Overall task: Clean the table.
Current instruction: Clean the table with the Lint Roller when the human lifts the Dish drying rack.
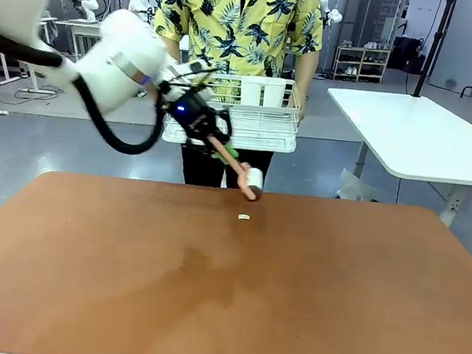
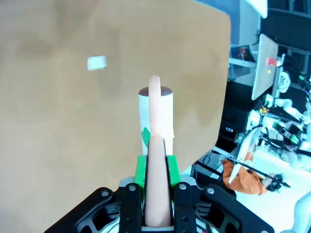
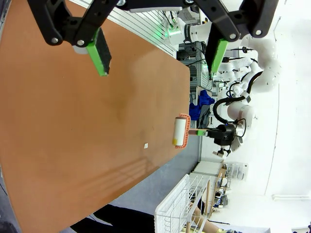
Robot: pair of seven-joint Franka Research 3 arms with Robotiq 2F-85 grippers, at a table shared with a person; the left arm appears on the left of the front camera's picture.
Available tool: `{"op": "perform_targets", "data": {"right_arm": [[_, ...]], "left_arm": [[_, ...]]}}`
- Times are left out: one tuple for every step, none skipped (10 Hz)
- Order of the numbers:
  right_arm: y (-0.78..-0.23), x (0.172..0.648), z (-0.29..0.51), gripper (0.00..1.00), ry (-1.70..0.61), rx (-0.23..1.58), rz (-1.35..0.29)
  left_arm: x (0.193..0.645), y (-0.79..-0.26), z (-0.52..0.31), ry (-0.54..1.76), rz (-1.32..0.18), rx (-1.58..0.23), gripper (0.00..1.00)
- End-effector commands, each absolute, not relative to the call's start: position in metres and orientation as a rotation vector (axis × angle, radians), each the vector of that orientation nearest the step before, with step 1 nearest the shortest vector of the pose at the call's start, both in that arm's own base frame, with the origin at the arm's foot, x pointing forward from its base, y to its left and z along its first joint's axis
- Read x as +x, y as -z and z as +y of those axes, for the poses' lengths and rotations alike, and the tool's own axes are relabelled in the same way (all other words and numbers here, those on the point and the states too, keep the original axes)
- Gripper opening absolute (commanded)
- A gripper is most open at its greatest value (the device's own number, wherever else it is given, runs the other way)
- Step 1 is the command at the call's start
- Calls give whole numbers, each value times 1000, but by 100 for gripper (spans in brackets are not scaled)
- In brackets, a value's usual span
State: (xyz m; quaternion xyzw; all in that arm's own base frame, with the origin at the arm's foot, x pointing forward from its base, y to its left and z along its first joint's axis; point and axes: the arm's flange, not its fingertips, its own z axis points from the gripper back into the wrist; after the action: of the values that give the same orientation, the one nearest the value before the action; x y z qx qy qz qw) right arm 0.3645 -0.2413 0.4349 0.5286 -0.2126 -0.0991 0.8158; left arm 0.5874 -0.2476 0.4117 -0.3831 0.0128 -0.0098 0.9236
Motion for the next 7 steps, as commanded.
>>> {"op": "perform_targets", "data": {"right_arm": [[-437,362,-241,100,200,1138,-459],[-437,362,-241,100,200,1138,-459],[-437,362,-241,100,200,1138,-459],[-437,362,-241,100,200,1138,-459],[-437,362,-241,100,200,1138,-459],[-437,362,-241,100,200,1138,-459],[-437,362,-241,100,200,1138,-459]], "left_arm": [[577,-402,-172,74,72,-762,21],[570,-398,-138,84,63,-748,21],[570,-390,-109,68,45,-747,21],[571,-382,-87,41,30,-736,21],[570,-378,-73,57,34,-715,21],[572,-378,-66,59,9,-696,21],[577,-377,-63,56,2,-687,21]]}}
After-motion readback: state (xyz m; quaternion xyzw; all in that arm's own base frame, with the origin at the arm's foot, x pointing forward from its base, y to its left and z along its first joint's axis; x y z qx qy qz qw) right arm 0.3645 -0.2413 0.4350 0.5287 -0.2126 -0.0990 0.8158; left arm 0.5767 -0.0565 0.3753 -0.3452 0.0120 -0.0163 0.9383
